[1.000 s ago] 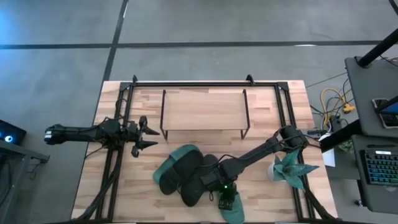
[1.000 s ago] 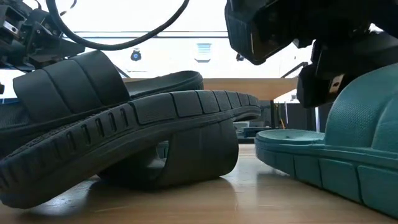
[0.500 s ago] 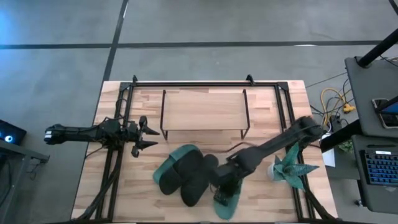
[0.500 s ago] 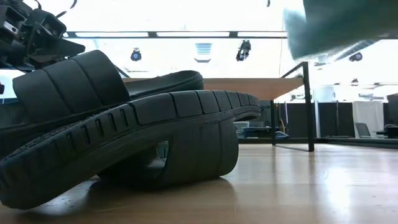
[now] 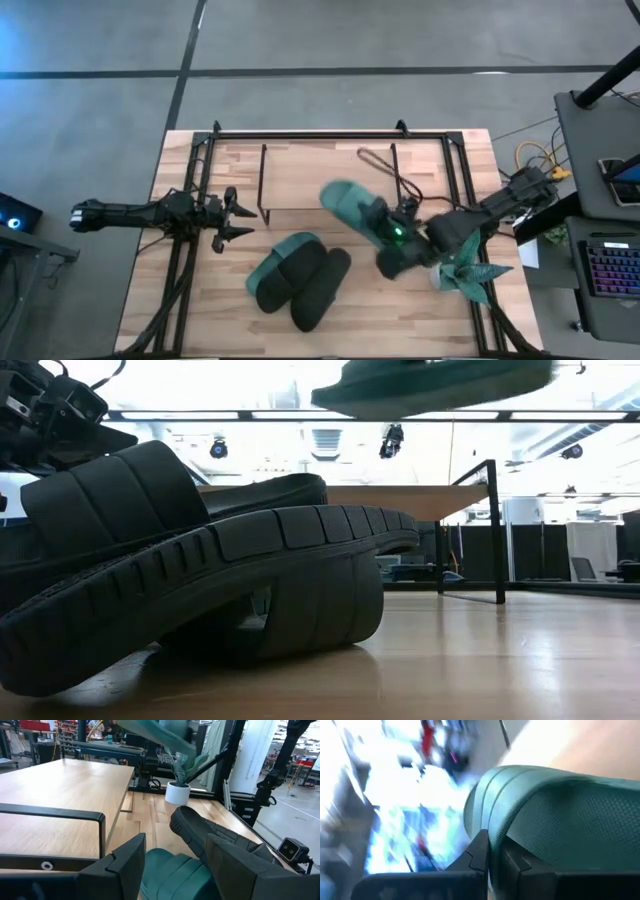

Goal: Pick and place slides into the shelf
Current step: Put the right blue slipper on the shelf

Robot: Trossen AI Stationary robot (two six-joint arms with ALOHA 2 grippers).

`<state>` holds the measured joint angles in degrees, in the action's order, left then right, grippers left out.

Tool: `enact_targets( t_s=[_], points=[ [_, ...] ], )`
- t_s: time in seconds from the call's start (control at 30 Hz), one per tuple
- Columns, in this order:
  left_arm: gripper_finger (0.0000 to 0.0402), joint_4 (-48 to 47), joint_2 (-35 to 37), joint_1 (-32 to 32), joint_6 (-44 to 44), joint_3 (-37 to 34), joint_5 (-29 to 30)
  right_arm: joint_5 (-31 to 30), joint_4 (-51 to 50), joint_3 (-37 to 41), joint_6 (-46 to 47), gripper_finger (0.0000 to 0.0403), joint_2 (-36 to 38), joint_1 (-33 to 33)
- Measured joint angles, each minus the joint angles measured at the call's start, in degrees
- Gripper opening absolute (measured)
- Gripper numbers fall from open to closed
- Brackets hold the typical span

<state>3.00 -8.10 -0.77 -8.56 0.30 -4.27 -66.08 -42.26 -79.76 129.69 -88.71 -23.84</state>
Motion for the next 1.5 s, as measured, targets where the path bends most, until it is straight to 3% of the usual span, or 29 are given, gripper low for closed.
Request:
enact_targets(
  t_s=[0.1, 0.2, 0.4, 0.57, 0.93, 1.23, 1.5],
  points=[
    [0.0191, -0.02, -0.04, 0.00, 0.01, 0.00, 0.00, -5.08, 10.32, 0.69, -2.21, 0.0017, -3.13, 6.59],
    [0.0191, -0.03, 0.00, -0.01, 0.00, 0.00, 0.02, -7.13, 12.87, 0.25, -3.00, 0.0024, -6.21, 12.38],
    [0.0191, -0.06, -0.05, -0.01, 0.01, 0.00, -0.07, -0.31, 13.13, -0.26, 1.69, 0.0042, -9.67, 19.92],
    [0.0191, -0.03, 0.15, -0.01, 0.01, 0.00, -0.74, 1.55, 13.26, -0.08, 1.62, 0.0060, -10.23, 22.00],
    [0.0191, -0.06, 0.13, -0.01, 0.01, 0.00, 0.22, 8.76, -1.24, -0.12, -2.73, 0.0128, -9.88, 22.18],
    [0.0191, -0.03, 0.06, -0.01, 0.01, 0.00, 0.22, 16.92, -8.64, -2.04, -19.30, 0.0201, -8.79, 22.42],
    [0.0191, -0.06, 0.04, -0.01, 0.01, 0.00, 0.22, 18.21, -8.73, -8.07, -39.19, 0.0214, -6.68, 22.12]
  ],
)
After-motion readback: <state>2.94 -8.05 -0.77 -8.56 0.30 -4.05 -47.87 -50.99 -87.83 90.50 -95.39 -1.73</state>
